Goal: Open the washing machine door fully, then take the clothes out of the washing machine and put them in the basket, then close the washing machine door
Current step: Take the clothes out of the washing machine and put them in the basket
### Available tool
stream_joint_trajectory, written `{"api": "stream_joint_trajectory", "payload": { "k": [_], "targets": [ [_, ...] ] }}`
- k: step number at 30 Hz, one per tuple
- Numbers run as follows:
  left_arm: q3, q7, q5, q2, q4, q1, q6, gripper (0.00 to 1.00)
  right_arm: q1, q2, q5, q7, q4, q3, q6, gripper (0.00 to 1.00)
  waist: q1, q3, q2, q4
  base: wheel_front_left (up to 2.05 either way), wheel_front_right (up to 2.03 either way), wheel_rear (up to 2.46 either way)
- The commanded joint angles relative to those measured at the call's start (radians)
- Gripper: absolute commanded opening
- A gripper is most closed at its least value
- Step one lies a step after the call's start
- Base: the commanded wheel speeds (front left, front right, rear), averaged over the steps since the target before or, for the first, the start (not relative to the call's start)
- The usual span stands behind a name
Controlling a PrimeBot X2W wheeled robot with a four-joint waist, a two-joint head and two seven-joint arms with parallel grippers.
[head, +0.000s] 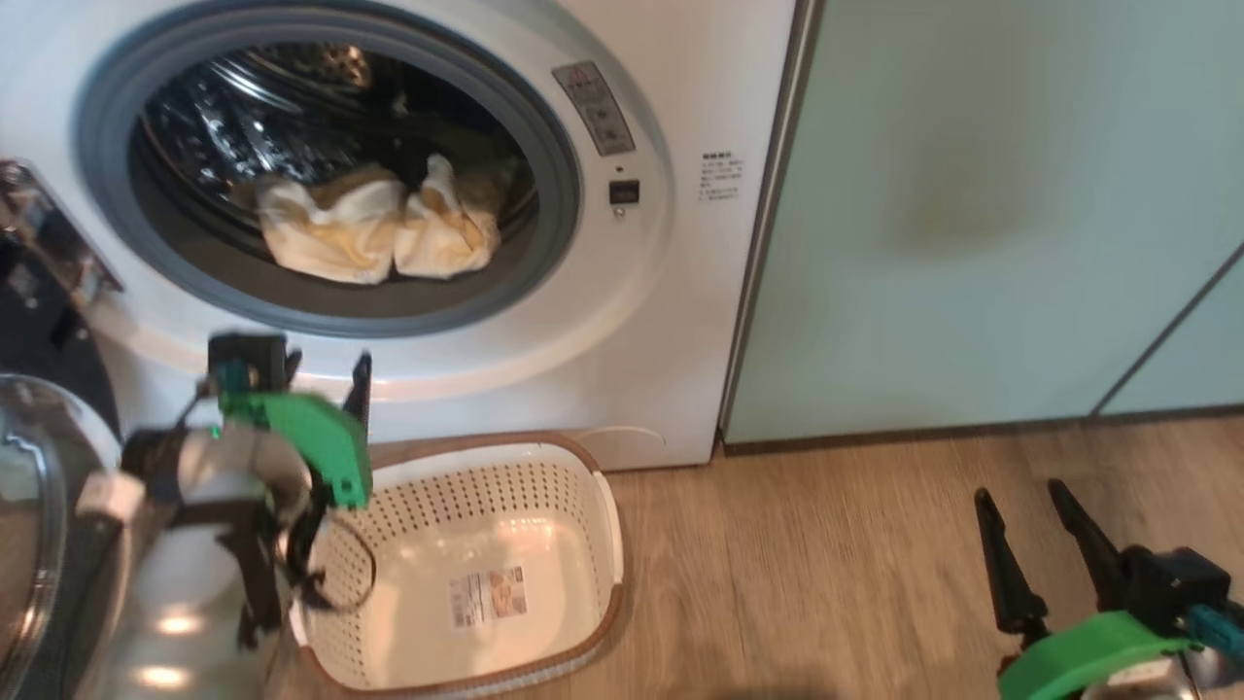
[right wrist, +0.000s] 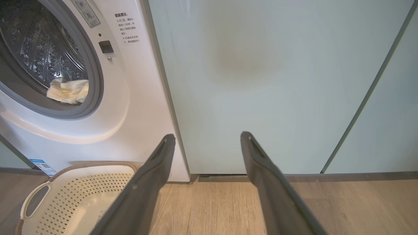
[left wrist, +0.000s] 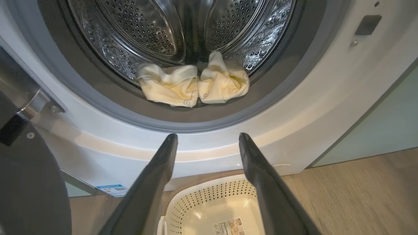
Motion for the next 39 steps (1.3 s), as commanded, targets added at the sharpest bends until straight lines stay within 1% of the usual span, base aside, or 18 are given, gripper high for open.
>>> {"api": "stream_joint_trajectory", "payload": {
  "k": [1, 4, 5, 14, 27, 33, 39],
  "targets": [
    [0.023, 0.021, 0.017, 0.050, -0.028, -0.094, 0.012, 1.00, -0.067, 0.003, 0.010, -0.010, -0.035, 0.021, 0.004, 1.00, -0.0002, 0.042, 0.0000, -0.026, 0.00, 0.00, 0.00],
    [0.014, 0.064, 0.022, 0.060, -0.025, -0.160, 0.014, 1.00, -0.085, 0.010, 0.012, -0.010, -0.037, 0.023, 0.004, 1.00, -0.0002, 0.083, 0.0000, -0.043, 0.00, 0.00, 0.00],
    [0.014, 0.064, 0.022, 0.060, -0.025, -0.160, 0.014, 1.00, -0.085, 0.010, 0.012, -0.010, -0.037, 0.023, 0.004, 1.00, -0.0002, 0.083, 0.0000, -0.043, 0.00, 0.00, 0.00],
    [0.009, 0.212, 0.002, 0.101, 0.057, -0.358, -0.009, 1.00, -0.138, 0.031, 0.014, -0.010, -0.041, 0.035, 0.004, 1.00, -0.0002, 0.197, 0.0000, -0.099, 0.00, 0.00, 0.00],
    [-0.003, 0.368, -0.014, 0.112, 0.218, -0.641, -0.002, 1.00, -0.212, 0.048, 0.021, -0.010, -0.045, 0.046, 0.004, 1.00, -0.0002, 0.337, 0.0000, -0.159, 0.00, 0.00, 0.00],
    [-0.006, 0.402, -0.013, 0.145, 0.290, -0.735, 0.005, 1.00, -0.234, 0.054, 0.025, -0.010, -0.046, 0.056, 0.004, 1.00, -0.0002, 0.397, 0.0000, -0.187, 0.00, 0.00, 0.00],
    [-0.006, 0.436, -0.022, 0.159, 0.360, -0.808, 0.008, 1.00, -0.252, 0.056, 0.029, -0.010, -0.046, 0.063, 0.004, 1.00, -0.0002, 0.432, 0.0000, -0.210, 0.00, 0.00, 0.00]
  ]
}}
